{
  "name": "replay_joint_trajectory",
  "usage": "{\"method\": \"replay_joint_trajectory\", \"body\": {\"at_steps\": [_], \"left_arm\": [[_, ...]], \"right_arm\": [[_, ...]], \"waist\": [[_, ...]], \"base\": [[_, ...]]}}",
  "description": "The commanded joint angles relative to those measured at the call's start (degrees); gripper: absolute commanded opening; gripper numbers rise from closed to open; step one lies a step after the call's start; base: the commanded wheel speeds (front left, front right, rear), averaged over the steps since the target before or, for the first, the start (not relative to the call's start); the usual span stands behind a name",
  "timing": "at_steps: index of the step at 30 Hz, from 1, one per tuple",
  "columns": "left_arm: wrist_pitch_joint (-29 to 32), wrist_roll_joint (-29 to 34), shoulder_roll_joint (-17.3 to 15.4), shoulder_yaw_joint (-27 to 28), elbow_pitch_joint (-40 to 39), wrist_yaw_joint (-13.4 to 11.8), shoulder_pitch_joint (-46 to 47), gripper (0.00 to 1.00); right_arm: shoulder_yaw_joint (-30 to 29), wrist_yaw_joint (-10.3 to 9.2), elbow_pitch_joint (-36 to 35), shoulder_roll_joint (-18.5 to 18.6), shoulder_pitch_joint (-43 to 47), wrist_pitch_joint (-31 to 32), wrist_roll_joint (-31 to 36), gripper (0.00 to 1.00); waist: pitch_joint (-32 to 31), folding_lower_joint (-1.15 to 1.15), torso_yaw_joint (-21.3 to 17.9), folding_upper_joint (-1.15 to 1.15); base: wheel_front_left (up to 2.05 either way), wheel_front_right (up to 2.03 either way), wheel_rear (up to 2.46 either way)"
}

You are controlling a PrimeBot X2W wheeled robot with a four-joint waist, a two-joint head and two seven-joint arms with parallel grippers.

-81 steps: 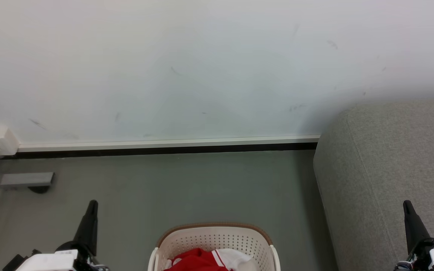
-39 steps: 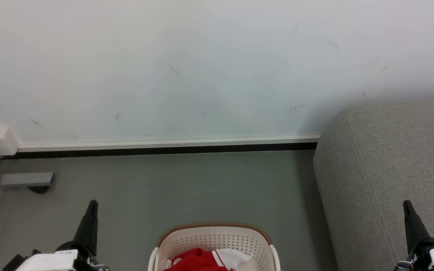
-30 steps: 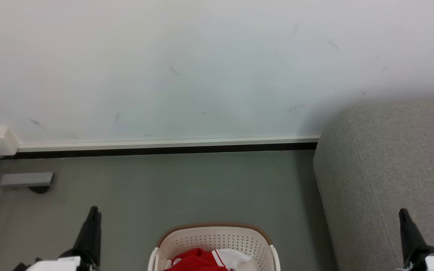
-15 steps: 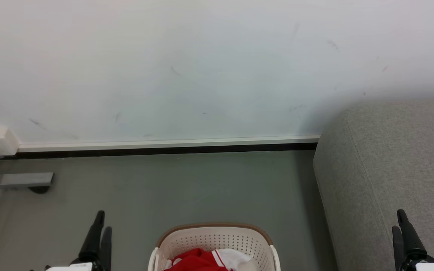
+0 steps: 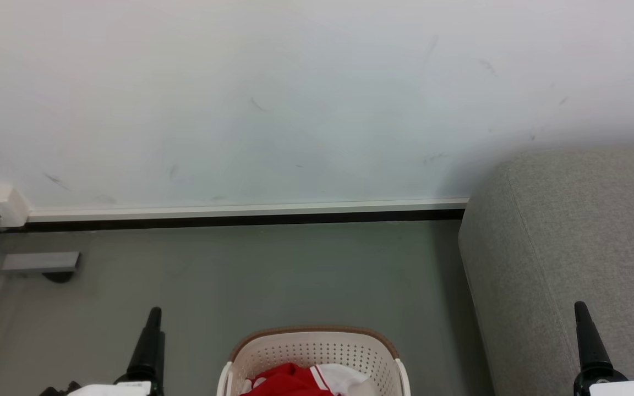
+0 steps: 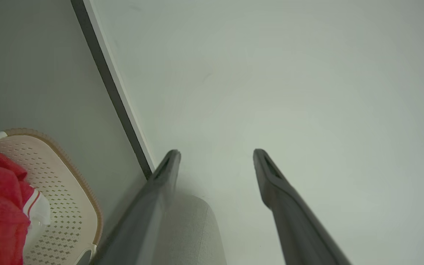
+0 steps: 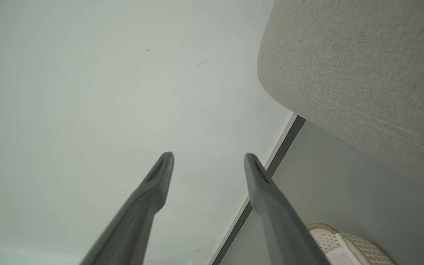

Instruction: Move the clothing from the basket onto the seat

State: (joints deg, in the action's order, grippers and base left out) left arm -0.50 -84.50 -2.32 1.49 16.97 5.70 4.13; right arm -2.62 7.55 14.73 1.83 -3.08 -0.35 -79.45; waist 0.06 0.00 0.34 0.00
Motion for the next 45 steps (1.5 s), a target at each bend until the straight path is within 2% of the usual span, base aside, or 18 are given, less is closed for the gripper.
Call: {"method": "replay_joint_trajectory", "body": {"at_steps": [1,20,35,45], "left_arm": [[-0.60,2.52,-0.32,-0.21,-1.04,-0.42,1.26,1.00],[-4.44,23.22,-0.44,-3.04,-2.10,-5.39,1.44,1.00],[-7.03,39.13,-0.52,-4.87,-2.57,-7.49,0.90,1.00],[-8.58,49.48,-0.57,-5.06,-1.89,-8.47,0.37,1.00]], "right_arm": [[0.18,-0.03,-1.25,0.56,-0.32,-0.74,2.62,1.00],[1.82,-0.04,-2.54,0.79,0.21,-4.60,21.85,1.00],[3.95,-0.06,-2.45,0.93,0.76,-7.18,36.64,1.00],[5.12,-0.07,-1.66,1.02,1.35,-8.73,43.34,1.00]], "waist": [[0.01,0.00,0.04,0.00],[-0.06,0.00,0.54,0.00],[-0.15,0.00,1.08,0.00],[-0.16,0.00,1.30,0.00]], "base": [[0.00,0.00,0.00],[0.00,0.00,0.00],[0.00,0.00,0.00],[0.00,0.00,0.00]]}}
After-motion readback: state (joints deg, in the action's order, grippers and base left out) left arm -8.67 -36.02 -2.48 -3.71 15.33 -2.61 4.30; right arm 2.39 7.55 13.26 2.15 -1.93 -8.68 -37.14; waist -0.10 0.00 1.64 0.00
